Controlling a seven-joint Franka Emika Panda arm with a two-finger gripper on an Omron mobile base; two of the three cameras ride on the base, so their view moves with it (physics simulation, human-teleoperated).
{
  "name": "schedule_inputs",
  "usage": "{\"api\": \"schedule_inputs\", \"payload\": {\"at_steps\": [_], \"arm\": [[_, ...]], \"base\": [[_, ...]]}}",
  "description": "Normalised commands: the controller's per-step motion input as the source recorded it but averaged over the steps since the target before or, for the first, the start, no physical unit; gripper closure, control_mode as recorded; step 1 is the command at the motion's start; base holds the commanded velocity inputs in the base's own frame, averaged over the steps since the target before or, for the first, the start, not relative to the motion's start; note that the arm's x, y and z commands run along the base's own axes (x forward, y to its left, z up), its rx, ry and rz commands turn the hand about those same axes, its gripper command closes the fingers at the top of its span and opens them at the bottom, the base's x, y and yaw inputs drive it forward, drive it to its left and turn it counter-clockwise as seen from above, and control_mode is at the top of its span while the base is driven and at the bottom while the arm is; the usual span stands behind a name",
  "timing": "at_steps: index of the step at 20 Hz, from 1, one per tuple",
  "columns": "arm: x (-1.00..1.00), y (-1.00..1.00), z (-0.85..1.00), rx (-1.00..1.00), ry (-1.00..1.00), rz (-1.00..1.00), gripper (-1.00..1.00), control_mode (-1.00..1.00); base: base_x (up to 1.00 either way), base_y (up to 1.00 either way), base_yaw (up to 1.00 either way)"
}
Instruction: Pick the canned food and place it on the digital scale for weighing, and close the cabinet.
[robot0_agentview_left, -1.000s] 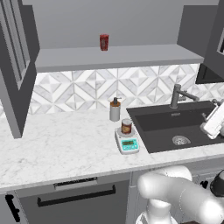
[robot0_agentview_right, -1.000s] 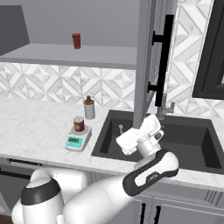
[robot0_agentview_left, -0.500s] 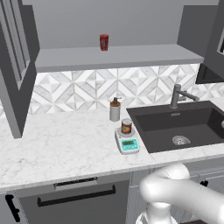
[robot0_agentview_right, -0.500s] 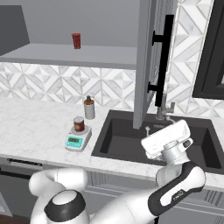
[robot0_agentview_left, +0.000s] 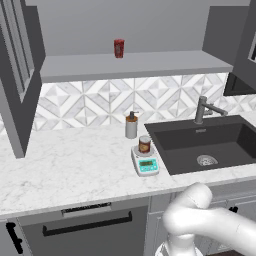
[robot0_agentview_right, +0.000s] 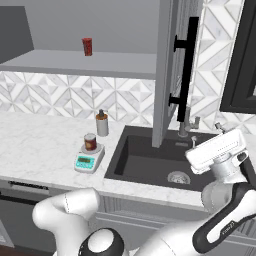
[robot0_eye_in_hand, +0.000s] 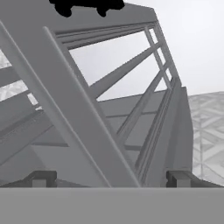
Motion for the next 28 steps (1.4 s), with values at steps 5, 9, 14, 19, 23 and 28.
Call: {"api": "schedule_inputs", "payload": {"at_steps": [5, 9, 14, 19, 23, 28], "arm": [[0.0, 0.49, 0.51, -0.12, -0.02, 0.0, -1.0, -1.0], [0.0, 0.35, 0.71, -0.18, 0.01, 0.0, -1.0, -1.0], [-0.21, 0.62, 0.52, -0.2, 0.0, -0.01, -1.0, -1.0], [-0.12, 1.0, 0.07, -0.31, -0.01, -0.15, -1.0, -1.0], [0.26, 1.0, 0.21, -0.26, -0.04, -0.23, -1.0, -1.0], [0.55, 1.0, 0.13, -0.18, -0.04, -0.3, -1.0, -1.0]], "base": [[0.0, 0.0, 0.0], [0.0, 0.0, 0.0], [0.0, 0.0, 0.0], [0.0, 0.0, 0.0], [0.0, 0.0, 0.0], [0.0, 0.0, 0.0]]}}
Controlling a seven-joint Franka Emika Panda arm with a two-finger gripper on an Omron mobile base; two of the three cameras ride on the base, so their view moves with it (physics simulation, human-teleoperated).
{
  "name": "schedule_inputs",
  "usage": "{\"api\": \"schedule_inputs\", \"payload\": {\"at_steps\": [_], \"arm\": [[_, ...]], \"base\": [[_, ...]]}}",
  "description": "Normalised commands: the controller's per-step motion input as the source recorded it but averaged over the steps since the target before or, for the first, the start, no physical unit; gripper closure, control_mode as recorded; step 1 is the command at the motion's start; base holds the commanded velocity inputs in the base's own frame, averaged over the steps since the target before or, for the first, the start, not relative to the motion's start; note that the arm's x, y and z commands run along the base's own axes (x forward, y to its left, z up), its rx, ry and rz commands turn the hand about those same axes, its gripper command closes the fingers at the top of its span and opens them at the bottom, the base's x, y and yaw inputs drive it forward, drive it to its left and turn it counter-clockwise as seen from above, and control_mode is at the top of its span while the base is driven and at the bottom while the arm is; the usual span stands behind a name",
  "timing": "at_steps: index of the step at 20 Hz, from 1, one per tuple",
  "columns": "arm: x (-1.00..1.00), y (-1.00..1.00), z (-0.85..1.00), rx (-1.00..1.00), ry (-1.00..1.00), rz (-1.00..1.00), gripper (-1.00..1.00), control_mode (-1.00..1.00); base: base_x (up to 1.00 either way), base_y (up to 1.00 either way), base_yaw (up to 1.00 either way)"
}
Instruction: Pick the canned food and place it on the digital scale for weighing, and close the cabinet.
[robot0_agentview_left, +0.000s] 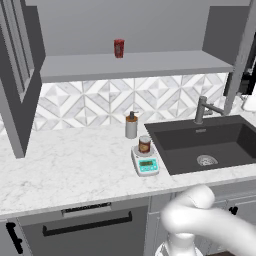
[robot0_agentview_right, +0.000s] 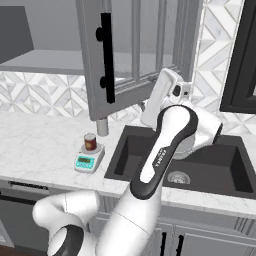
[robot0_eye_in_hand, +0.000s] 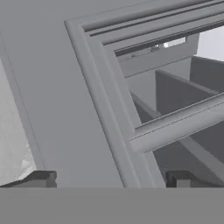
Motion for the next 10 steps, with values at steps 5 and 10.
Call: {"api": "schedule_inputs", "payload": {"at_steps": [5, 10], "arm": [[0.67, 1.0, 0.0, -0.13, -0.01, -0.3, -1.0, -1.0], [0.68, 0.86, 0.2, -0.16, 0.11, -0.1, -1.0, -1.0]], "base": [[0.0, 0.0, 0.0], [0.0, 0.0, 0.0]]}}
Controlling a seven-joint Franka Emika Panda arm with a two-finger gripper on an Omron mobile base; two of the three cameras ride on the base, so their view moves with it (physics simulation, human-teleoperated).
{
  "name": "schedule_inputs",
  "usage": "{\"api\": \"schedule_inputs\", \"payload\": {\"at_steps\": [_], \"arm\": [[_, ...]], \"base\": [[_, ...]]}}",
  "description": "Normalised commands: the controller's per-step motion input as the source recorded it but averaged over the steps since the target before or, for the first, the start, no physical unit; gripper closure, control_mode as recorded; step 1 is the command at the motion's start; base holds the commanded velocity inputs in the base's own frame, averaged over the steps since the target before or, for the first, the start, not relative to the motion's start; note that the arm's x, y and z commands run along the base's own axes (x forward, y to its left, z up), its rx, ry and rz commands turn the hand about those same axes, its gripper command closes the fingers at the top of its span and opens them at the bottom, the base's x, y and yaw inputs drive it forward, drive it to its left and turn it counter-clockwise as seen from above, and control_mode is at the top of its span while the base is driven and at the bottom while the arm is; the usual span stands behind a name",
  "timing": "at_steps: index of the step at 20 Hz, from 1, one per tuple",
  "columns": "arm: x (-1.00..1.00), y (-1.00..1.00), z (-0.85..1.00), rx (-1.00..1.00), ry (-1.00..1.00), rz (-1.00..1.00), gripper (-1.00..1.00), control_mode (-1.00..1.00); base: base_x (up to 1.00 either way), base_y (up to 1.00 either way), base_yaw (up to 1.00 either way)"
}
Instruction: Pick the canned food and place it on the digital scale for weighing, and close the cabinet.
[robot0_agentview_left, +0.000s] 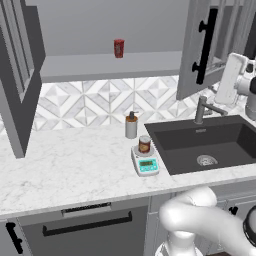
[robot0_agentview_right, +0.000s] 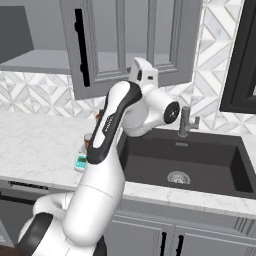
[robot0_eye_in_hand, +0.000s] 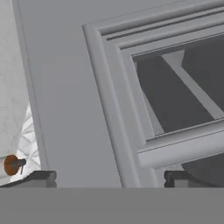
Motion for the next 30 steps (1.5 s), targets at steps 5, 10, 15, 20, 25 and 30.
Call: {"api": "schedule_inputs", "payload": {"at_steps": [5, 10, 15, 20, 25, 30], "arm": [[0.75, 0.38, 0.03, -0.07, 0.13, 0.09, -1.0, -1.0], [0.65, 0.23, -0.05, 0.0, -0.05, 0.14, -1.0, -1.0], [0.66, 0.5, -0.15, 0.0, -0.21, 0.0, -1.0, -1.0], [0.82, 0.6, -0.03, 0.0, -0.18, -0.05, -1.0, -1.0], [0.86, 0.43, 0.0, 0.0, -0.07, -0.07, -1.0, -1.0], [-0.39, 0.13, 0.02, 0.0, -0.27, -0.02, -1.0, -1.0]], "base": [[0.0, 0.0, 0.0], [0.0, 0.0, 0.0], [0.0, 0.0, 0.0], [0.0, 0.0, 0.0], [0.0, 0.0, 0.0], [0.0, 0.0, 0.0]]}}
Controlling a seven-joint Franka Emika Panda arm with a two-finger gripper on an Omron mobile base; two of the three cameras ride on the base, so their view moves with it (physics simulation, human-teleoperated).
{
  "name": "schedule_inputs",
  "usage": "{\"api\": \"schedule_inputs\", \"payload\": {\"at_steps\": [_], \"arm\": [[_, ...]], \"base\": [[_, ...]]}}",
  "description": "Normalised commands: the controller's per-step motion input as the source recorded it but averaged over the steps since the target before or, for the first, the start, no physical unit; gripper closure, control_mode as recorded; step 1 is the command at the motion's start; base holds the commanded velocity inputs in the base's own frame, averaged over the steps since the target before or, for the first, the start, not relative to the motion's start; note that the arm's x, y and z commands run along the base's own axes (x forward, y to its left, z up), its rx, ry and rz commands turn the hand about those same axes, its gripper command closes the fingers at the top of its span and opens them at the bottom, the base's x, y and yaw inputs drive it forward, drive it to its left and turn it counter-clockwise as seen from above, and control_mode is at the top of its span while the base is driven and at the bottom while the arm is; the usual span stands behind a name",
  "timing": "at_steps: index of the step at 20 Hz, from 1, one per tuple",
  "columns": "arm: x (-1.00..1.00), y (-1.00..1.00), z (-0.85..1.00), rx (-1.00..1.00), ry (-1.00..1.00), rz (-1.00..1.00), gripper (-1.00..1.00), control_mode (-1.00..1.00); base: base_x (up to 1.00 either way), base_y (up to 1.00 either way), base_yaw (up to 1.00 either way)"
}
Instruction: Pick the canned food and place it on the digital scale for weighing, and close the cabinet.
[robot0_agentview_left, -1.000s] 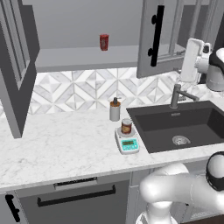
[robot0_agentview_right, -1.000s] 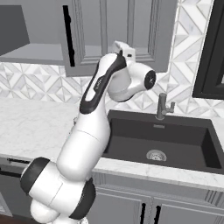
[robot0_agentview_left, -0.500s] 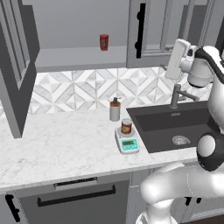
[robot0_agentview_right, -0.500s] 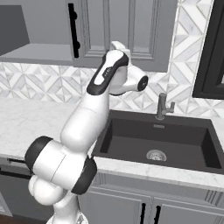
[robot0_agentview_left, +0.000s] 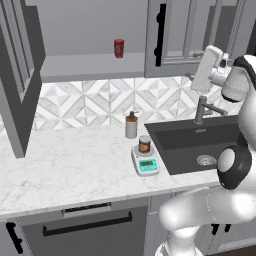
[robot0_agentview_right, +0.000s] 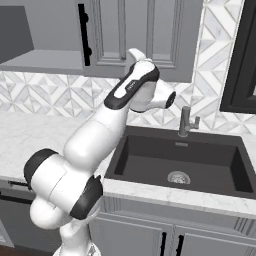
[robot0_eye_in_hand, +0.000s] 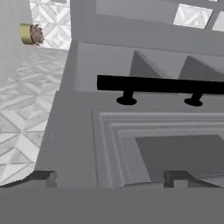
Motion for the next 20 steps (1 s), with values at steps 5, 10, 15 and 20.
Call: {"api": "schedule_inputs", "payload": {"at_steps": [5, 10, 15, 20], "arm": [[-1.0, 0.44, 0.0, 0.1, -0.51, -0.05, -1.0, -1.0], [-1.0, 0.88, 0.03, 0.15, -0.37, -0.13, -1.0, -1.0], [-1.0, 0.45, 0.53, 0.03, -0.09, -0.19, -1.0, -1.0], [-1.0, 0.18, 0.89, -0.07, 0.15, -0.08, -1.0, -1.0]], "base": [[0.0, 0.0, 0.0], [0.0, 0.0, 0.0], [0.0, 0.0, 0.0], [0.0, 0.0, 0.0]]}}
